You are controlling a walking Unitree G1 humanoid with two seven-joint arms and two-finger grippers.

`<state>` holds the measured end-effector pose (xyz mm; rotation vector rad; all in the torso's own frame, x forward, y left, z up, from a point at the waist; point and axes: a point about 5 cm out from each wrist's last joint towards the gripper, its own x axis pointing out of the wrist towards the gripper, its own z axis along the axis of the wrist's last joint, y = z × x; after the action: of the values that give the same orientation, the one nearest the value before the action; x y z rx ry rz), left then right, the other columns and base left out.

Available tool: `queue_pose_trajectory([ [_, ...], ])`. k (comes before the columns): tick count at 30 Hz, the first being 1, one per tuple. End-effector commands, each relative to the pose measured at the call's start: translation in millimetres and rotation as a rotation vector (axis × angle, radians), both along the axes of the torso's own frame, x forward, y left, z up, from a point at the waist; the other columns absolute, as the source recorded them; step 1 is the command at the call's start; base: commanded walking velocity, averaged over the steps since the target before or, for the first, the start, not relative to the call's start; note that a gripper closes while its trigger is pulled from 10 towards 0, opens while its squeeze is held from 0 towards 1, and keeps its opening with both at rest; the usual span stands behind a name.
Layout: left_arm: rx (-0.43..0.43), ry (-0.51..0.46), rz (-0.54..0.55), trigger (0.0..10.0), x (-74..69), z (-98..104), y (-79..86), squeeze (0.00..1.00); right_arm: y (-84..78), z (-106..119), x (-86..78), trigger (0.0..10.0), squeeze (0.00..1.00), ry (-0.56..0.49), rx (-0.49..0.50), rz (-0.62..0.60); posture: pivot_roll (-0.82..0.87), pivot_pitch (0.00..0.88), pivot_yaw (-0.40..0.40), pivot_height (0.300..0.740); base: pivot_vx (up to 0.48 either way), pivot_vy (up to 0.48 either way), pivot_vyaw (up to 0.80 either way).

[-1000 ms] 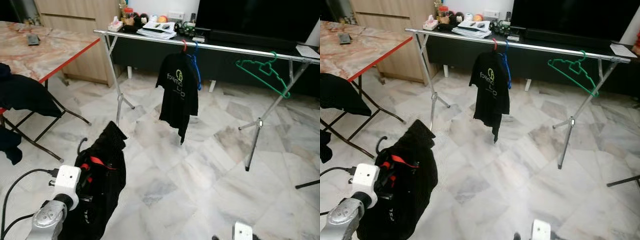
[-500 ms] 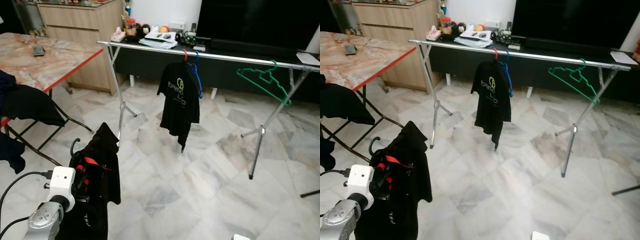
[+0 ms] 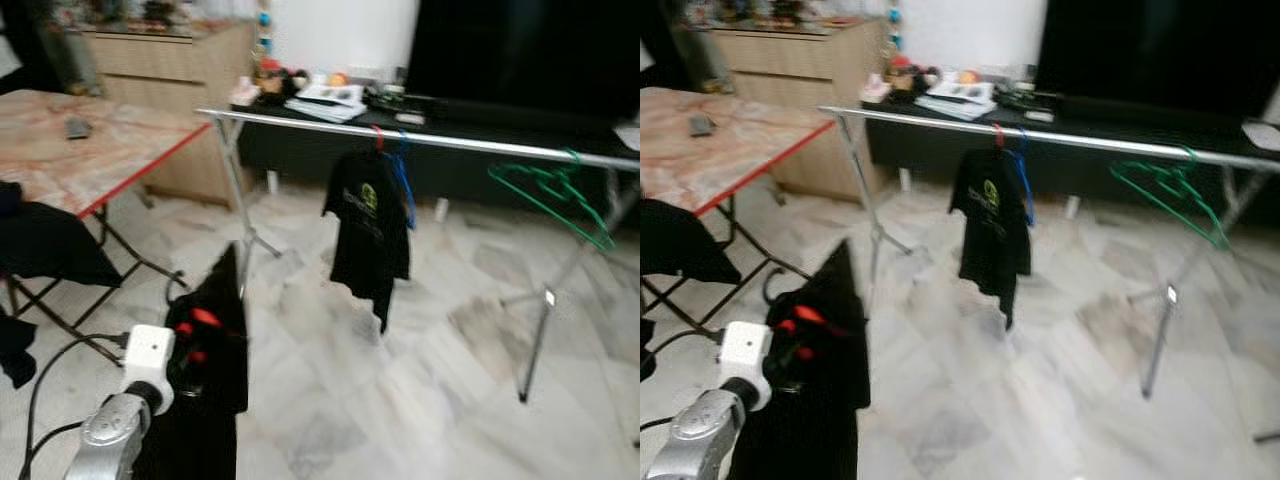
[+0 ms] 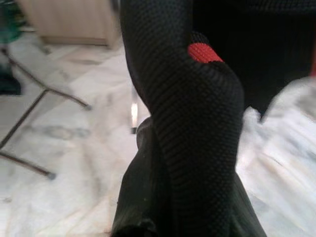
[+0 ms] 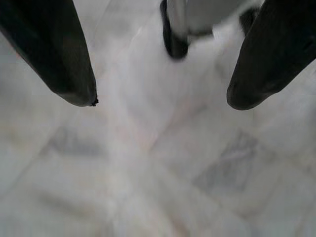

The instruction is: Hang hanger

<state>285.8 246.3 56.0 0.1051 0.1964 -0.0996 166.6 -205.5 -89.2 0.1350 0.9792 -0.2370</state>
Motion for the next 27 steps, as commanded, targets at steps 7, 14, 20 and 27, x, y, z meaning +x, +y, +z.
queue_pose_trajectory([
  [7, -0.003, -0.007, 0.013, 10.0, 0.0, 3.9, 6.8, 0.0, 10.8, -1.3, 1.1, 10.0, 0.0, 0.001, 0.027, 0.003, -0.04, 0.023, -0.008, 0.74, 0.432, 0.0, 0.0],
  [14, -0.002, -0.005, -0.003, 10.0, 2.7, 5.4, 4.6, 0.0, 10.8, 0.0, 3.9, 10.0, 0.0, -0.01, 0.028, -0.005, -0.04, 0.046, -0.007, 0.74, 0.439, 0.0, 0.0],
  [20, -0.007, -0.006, -0.011, 10.0, 5.4, 6.3, 1.1, 0.0, 11.9, 0.5, 5.6, 10.0, 0.0, -0.013, 0.031, -0.007, -0.04, 0.057, -0.004, 0.74, 0.442, 0.0, 0.0],
  [27, -0.008, -0.004, -0.016, 10.0, 7.1, 7.1, 0.0, 0.0, 12.5, 1.1, 7.1, 10.0, 0.0, -0.013, 0.032, -0.006, -0.05, 0.066, -0.003, 0.74, 0.455, 0.0, 0.0],
])
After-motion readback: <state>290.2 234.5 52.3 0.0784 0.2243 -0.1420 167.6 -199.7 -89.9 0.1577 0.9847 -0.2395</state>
